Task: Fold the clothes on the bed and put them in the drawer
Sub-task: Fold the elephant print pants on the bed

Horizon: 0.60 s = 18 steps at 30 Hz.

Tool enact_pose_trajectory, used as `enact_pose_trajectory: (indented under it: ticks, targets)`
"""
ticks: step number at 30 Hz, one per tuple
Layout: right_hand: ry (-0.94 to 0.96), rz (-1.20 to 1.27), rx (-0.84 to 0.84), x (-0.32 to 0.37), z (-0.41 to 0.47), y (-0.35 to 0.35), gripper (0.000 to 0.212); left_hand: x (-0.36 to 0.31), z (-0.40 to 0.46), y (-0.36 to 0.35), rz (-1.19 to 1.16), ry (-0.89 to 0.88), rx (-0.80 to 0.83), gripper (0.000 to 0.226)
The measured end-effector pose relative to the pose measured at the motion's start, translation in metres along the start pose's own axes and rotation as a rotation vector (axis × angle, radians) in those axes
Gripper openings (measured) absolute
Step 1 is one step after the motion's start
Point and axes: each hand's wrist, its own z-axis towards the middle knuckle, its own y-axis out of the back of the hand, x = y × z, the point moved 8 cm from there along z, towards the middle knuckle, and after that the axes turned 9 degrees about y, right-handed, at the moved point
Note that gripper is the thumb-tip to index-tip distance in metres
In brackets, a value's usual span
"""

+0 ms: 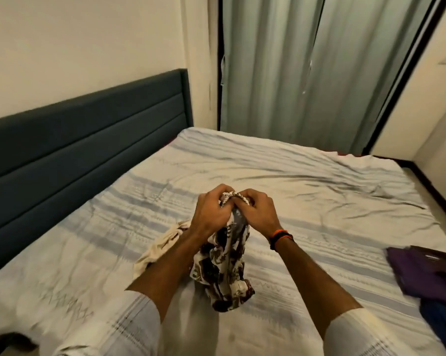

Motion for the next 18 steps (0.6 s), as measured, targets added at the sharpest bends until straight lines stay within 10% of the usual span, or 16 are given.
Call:
enact_pose_trajectory:
  ticks: [7,10,18]
  targets:
    - [-0.144,0.141,-0.117,0.007,-0.037,0.048,0.031,-0.057,-0.011,-0.005,-0.144,0.039,0.056,0.011]
    - [-0.171,0.002,-0.094,0.003,-0.067,0.058,0.004,-0.081,-0.019,-0.013,-0.258,0.059,0.046,0.013]
    - [-0.453,-0.274,0.001,-0.069,-0.123,0.118,0.018,-0.114,-0.013,-0.009,-0.487,0.194,-0.105,0.018]
